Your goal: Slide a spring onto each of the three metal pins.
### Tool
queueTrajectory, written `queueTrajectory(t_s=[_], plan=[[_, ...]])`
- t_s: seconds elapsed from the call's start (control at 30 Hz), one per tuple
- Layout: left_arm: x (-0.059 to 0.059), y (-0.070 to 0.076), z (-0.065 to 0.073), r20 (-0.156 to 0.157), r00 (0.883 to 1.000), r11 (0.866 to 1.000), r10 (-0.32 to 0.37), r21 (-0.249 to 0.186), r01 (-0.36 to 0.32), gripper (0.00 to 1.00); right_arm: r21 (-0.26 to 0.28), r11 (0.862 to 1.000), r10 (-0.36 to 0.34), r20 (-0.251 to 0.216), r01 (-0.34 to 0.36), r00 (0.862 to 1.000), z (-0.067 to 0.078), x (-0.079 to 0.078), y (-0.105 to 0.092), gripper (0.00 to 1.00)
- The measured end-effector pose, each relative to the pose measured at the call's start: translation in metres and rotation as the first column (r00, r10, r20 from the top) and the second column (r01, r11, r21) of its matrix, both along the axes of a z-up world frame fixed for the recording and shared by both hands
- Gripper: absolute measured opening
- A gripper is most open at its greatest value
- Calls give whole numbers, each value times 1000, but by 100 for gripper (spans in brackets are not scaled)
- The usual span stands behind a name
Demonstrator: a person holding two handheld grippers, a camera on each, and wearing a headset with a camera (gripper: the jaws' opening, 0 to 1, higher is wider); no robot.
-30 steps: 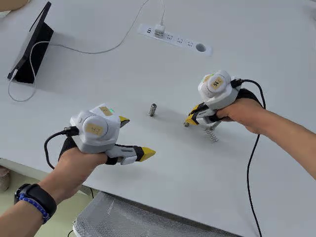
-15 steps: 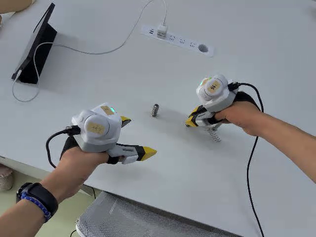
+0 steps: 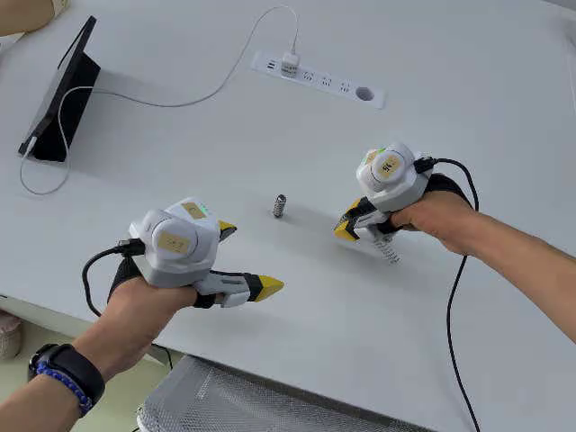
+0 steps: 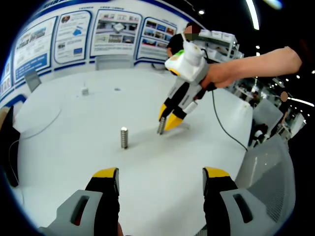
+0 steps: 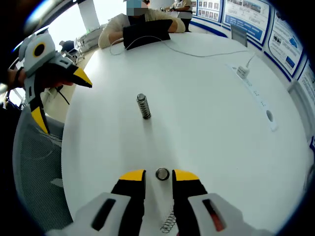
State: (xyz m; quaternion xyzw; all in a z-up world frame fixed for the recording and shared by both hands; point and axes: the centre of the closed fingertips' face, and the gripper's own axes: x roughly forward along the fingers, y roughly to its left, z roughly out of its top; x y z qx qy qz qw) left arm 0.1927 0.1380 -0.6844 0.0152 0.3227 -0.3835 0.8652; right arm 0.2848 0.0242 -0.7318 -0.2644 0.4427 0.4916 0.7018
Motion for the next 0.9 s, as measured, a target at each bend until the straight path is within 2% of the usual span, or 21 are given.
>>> queueTrajectory(t_s=[0.37, 0.47, 0.57, 0.7, 0.8, 0.9], plan=[[-2, -4, 2, -2, 1000, 1000, 2, -7, -2, 70, 43, 996, -78, 45, 76, 996, 17, 8, -15, 31], [-1, -5, 3, 2, 1000, 1000, -4, -3, 4, 70, 50, 994, -99, 50, 97, 994, 18, 5, -20, 34], [-1, -7, 5, 4, 1000, 1000, -10, -1, 10, 71, 83, 988, -132, 45, 128, 990, 22, 1, -23, 36], [-1, -8, 7, 6, 1000, 1000, -16, 4, 16, 71, 117, 986, -129, 46, 123, 991, 26, -7, -22, 38], [0, -8, 8, 11, 1000, 1000, -19, 12, 19, 71, 123, 984, -136, 49, 129, 989, 26, -12, -24, 41], [3, -6, 11, 14, 1000, 1000, -11, 12, 11, 71, 151, 975, -174, 43, 166, 984, 28, -16, -27, 41]])
